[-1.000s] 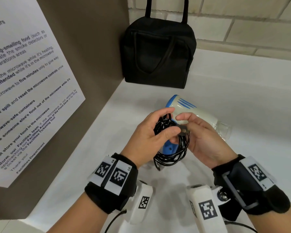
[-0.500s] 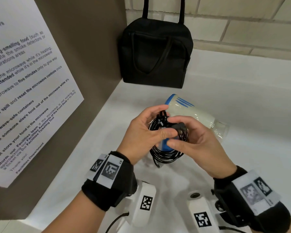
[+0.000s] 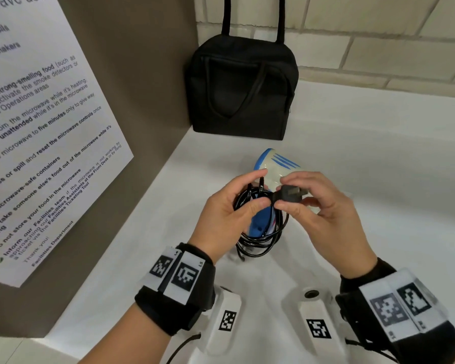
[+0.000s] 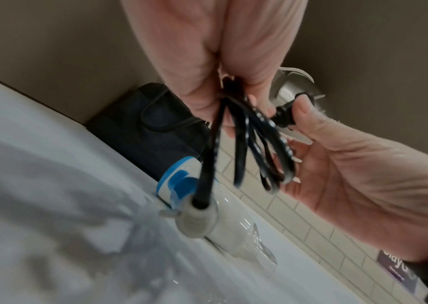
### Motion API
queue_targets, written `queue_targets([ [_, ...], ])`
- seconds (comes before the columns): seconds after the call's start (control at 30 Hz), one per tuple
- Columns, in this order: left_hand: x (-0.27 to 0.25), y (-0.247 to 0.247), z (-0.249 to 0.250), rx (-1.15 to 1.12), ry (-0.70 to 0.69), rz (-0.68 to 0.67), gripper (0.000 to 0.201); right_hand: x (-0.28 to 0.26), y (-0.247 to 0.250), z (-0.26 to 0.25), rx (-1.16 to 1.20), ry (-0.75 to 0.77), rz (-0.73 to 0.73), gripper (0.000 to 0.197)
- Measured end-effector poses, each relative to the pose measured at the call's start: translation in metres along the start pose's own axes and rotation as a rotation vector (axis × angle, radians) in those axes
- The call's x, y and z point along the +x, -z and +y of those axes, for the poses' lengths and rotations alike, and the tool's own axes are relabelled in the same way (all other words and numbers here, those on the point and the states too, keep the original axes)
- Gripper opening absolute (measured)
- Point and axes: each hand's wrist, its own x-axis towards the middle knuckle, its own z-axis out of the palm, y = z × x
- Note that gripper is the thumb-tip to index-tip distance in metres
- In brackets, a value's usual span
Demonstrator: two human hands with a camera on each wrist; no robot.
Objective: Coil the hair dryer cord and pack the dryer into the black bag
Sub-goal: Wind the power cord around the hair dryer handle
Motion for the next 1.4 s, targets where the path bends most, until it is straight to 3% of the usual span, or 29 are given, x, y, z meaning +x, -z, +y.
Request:
queue_targets([
  [0.37,0.005,-0.01,-0.02,0.182,-0.08,0.195,0.031,-0.018,-0.006,-0.023,-0.266,0.132,-0.087,0.014],
  [0.57,-0.002,-0.024,-0.018,0.285,-0.211,0.119,0.038,-0.012,-0.011,-0.034,-0.559,0.237,-0.084,0.017],
  [0.73,-0.005,-0.032,-0.005,0.578,-0.267,0.004,0.034,0.012,0.006,-0.042,0.176,-0.144,0.071,0.011],
  [0.83,-0.004,-0.025,-0.003,0.642,-0.283,-0.029,0.033,0.022,0.015,-0.045,0.228,-0.166,0.074,0.003],
  [0.93,-0.007,-0.023,-0.003,0.745,-0.286,-0.052,0.027,0.027,0.016,-0.042,0.244,-0.182,0.077,0.007],
  [1.1,-0.006,-0.019,-0.004,0.768,-0.293,-0.027,0.04,0.036,0.02,-0.038,0.257,-0.227,0.122,0.007],
  [1.2,-0.003,-0.017,-0.005,0.721,-0.335,-0.025,0.038,0.042,0.018,-0.02,0.379,-0.433,0.128,0.015],
  [1.3,-0.003,-0.015,-0.002,0.661,-0.345,0.001,0.034,0.042,0.009,-0.005,0.49,-0.73,0.007,0.017],
  [1.4,-0.005,-0.016,0.002,0.596,-0.338,0.0,0.045,0.037,-0.001,0.0,0.558,-0.825,-0.134,0.017],
])
